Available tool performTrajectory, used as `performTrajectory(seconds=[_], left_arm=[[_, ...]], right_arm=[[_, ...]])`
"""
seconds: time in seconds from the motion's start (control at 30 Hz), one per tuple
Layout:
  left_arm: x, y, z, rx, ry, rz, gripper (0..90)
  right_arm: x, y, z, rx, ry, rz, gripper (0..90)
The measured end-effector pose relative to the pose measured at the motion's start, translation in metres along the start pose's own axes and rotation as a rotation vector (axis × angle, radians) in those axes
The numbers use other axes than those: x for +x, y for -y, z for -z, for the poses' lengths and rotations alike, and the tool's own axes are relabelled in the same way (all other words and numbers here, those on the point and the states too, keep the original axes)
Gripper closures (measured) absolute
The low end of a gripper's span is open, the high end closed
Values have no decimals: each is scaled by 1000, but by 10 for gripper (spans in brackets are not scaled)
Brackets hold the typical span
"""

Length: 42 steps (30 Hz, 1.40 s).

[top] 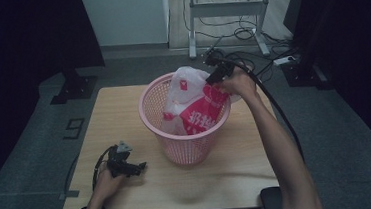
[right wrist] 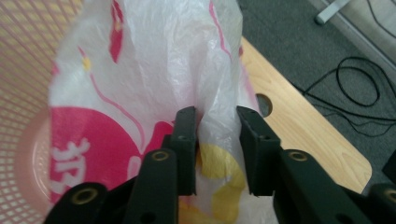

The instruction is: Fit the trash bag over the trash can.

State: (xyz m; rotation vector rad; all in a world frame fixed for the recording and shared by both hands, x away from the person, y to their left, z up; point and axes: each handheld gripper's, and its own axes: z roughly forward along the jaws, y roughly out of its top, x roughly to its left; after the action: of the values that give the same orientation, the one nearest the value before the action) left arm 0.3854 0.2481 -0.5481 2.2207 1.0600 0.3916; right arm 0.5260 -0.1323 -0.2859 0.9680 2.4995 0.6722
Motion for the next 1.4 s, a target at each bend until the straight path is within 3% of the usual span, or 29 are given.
performTrajectory(seconds=[0.17, 0.33, 0.5, 0.7, 0.8, 0.9, 0.93, 0.97, 1.03, 1.07, 1.13, 1.17, 1.2, 1.33, 1.37, 1.4], left_arm=[[0, 0, 0, -2, -1, 1, 0], [0, 0, 0, -1, -2, 0, 0], [0, 0, 0, 0, -1, 1, 0], [-2, 0, 0, -2, -4, 3, 0], [-3, 0, 0, -2, -3, 3, 0], [-3, 0, -1, -3, -3, 3, 0], [-3, 0, -1, -3, -3, 3, 0], [-3, 0, 0, -2, -3, 2, 0], [-3, 0, 0, -2, -3, 2, 0], [-3, 0, 0, -2, -3, 2, 0], [-3, 0, 0, -2, -3, 3, 0], [-3, 0, 0, -2, -3, 2, 0], [-3, 0, 0, -2, -3, 2, 0], [-3, 0, 0, -2, -2, 3, 0], [-3, 0, 0, -2, -3, 3, 0], [-3, 0, 0, -2, -3, 2, 0]], right_arm=[[-1, -3, 24, -34, 28, -5, 849], [4, -7, 41, -54, 29, -12, 871], [23, -19, 74, -97, 20, 7, 872], [48, -33, 87, -115, -20, 53, 864], [54, -35, 82, -112, -42, 58, 856], [59, -33, 58, -84, -81, 65, 833], [59, -33, 58, -84, -81, 65, 833], [58, -28, 39, -64, -104, 49, 819], [57, -23, 24, -44, -118, 34, 810], [57, -23, 24, -44, -118, 34, 810], [55, -14, 1, -8, -137, 9, 795], [55, -14, 1, -8, -137, 9, 795], [55, -8, -10, 22, -154, 3, 759], [57, -5, -16, 50, -170, 17, 655], [56, -7, -8, 33, -185, 22, 577], [54, -10, -1, 14, -188, 24, 553]])
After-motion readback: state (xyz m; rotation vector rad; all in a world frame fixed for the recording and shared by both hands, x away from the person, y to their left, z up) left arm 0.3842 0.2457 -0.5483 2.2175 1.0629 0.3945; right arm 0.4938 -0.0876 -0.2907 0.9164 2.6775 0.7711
